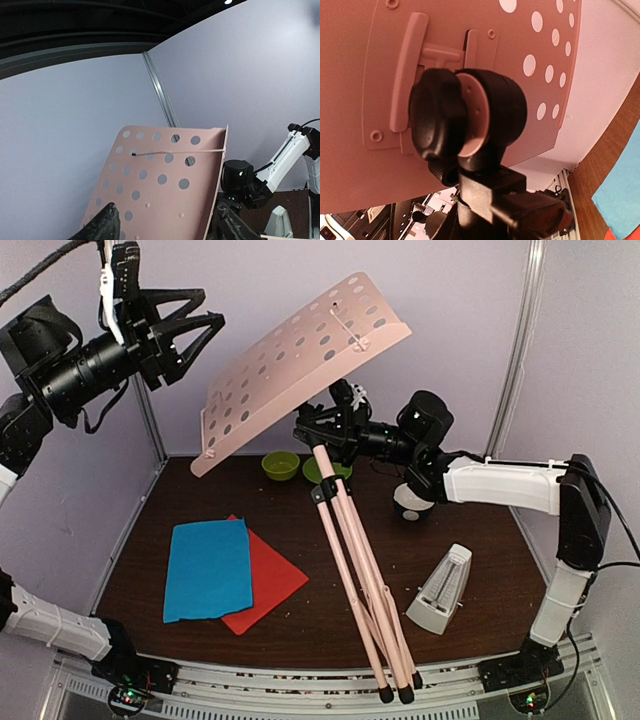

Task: Set up the instrument practice props

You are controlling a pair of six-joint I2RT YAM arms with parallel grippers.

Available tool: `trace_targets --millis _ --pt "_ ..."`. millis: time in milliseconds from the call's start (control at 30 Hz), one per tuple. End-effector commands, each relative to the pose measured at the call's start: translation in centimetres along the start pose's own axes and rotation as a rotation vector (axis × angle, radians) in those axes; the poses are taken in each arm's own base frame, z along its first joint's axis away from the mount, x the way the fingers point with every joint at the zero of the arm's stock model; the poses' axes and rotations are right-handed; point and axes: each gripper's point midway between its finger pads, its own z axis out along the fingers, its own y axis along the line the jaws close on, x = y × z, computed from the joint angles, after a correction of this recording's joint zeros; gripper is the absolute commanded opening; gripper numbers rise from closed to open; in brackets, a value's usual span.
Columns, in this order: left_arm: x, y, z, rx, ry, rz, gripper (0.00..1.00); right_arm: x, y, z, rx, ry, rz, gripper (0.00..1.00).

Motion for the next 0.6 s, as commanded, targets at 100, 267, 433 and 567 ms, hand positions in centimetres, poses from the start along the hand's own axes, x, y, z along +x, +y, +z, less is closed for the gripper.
trace_targets --millis 100,267,433,567 --pt "4.6 2.3 -3.6 -0.232 0.105 -0.181 0.66 -7.1 19.0 -3.5 -0.196 -0.302 -0.504 0.0" --pt "10.0 0.0 -4.5 -0.188 0.255 -0.284 0.67 -9.3 21.9 -5.6 -0.167 -0.42 -0.647 0.0" --pt "15.2 -4.0 -3.8 -0.091 0.324 -0.412 0.69 -10.2 25.2 -7.1 -0.167 -0.505 -0.788 0.0" --pt "17.8 -7.9 -0.7 -0.003 0.411 -0.389 0.7 -10.2 26.3 -7.2 -0.167 -0.517 -0.825 0.0"
